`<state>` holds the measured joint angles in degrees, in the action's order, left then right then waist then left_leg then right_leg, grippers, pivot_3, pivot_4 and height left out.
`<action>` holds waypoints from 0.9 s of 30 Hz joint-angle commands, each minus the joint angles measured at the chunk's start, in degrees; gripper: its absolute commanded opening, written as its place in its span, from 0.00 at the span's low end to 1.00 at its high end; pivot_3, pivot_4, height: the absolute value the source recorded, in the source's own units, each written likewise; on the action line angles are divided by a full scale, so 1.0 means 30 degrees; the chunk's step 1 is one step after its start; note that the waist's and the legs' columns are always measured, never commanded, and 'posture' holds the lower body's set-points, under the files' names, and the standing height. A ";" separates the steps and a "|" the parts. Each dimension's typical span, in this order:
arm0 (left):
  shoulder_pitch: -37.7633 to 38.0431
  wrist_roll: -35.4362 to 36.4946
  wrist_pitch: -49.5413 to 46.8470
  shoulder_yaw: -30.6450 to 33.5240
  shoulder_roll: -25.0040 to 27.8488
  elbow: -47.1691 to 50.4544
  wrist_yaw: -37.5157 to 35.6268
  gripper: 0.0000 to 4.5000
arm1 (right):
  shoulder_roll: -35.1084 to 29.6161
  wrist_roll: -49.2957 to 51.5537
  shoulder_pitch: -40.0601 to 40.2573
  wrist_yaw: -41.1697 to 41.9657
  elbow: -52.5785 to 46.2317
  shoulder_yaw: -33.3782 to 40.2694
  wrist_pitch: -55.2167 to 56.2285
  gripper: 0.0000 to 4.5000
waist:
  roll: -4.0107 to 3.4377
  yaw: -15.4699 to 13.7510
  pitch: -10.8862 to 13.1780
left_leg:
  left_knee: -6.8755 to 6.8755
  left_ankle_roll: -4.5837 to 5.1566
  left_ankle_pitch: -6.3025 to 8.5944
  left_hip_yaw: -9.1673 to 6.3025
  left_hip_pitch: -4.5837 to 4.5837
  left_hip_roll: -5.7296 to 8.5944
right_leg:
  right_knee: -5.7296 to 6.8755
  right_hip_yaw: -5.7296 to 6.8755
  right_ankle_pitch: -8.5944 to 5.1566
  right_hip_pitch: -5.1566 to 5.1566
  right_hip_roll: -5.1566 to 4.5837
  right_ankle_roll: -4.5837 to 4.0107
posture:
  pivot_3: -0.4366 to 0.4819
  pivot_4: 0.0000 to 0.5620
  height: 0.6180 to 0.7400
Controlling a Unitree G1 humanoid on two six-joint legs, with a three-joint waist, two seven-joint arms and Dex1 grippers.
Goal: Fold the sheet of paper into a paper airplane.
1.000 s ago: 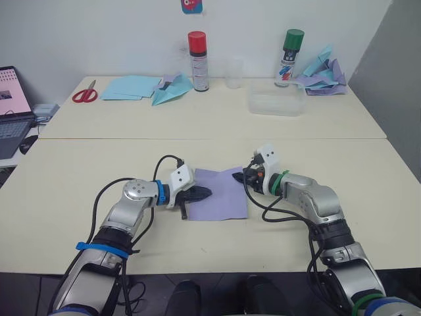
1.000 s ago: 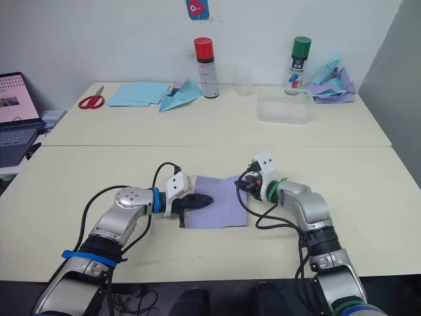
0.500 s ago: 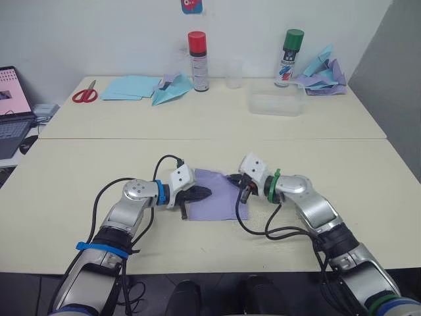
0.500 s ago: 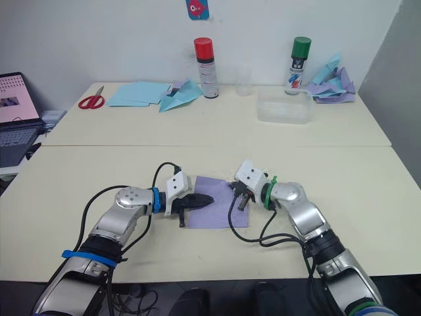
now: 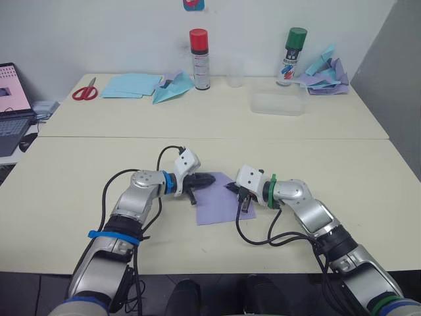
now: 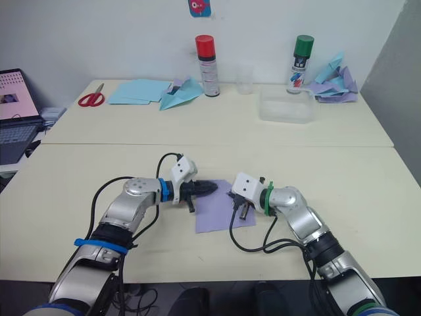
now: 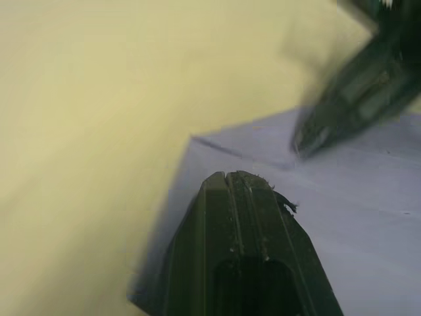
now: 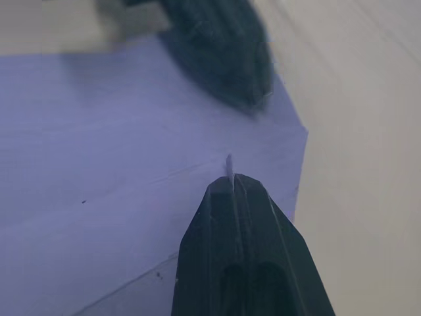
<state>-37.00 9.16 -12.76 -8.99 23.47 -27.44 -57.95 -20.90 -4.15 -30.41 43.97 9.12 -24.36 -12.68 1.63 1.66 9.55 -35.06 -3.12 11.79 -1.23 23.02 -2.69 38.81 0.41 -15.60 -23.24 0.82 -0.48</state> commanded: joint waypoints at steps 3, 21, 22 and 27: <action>-0.0850 -0.0136 0.0264 -0.0179 -0.1105 -0.0001 0.0108 0.00 | 0.0086 -0.0521 -0.0095 0.0143 -0.0157 -0.0021 -0.0184 0.01 | 0.0003 0.0000 0.0001 | 0.0000 -0.0001 0.0000 0.0005 -0.0005 0.0001 | 0.0002 -0.0002 -0.0001 0.0001 0.0000 0.0002 | 0.48 0.27 1.00; -0.2299 -0.4335 0.4545 -0.2909 -0.1563 -0.5200 -0.0045 0.00 | -0.0136 0.3499 0.0440 0.2872 -0.4611 0.1833 -0.7557 0.52 | 0.0007 -0.0054 0.0001 | -0.0010 -0.0001 -0.0001 -0.0006 -0.0021 0.0012 | 0.0027 0.0008 -0.0002 0.0020 -0.0006 0.0002 | 0.48 0.27 1.00; -0.2341 -0.4429 0.4715 -0.2948 -0.1536 -0.5357 -0.0045 0.00 | -0.0224 0.4219 0.0332 0.3127 -0.5056 0.2281 -0.8457 0.61 | 0.0008 -0.0054 0.0001 | -0.0013 -0.0001 -0.0001 -0.0004 -0.0021 0.0012 | 0.0029 0.0006 -0.0001 0.0020 -0.0006 0.0003 | 0.48 0.27 1.00; -0.2435 -0.4500 0.5076 -0.2889 -0.1559 -0.5683 -0.0124 0.00 | 0.0172 0.6159 -0.0541 0.2154 -0.5126 0.4797 -0.9924 0.61 | 0.0008 -0.0043 0.0000 | -0.0029 0.0000 -0.0001 -0.0009 -0.0033 0.0012 | 0.0044 0.0013 0.0001 0.0029 -0.0007 0.0004 | 0.48 0.27 1.00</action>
<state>-44.94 -2.31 3.02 -16.40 18.74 -42.44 -58.20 -21.08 11.92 -30.08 52.02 -5.28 -13.95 -42.22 1.65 1.53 9.55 -35.14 -3.12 11.79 -1.26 22.92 -2.65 38.95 0.45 -15.60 -23.16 0.80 -0.47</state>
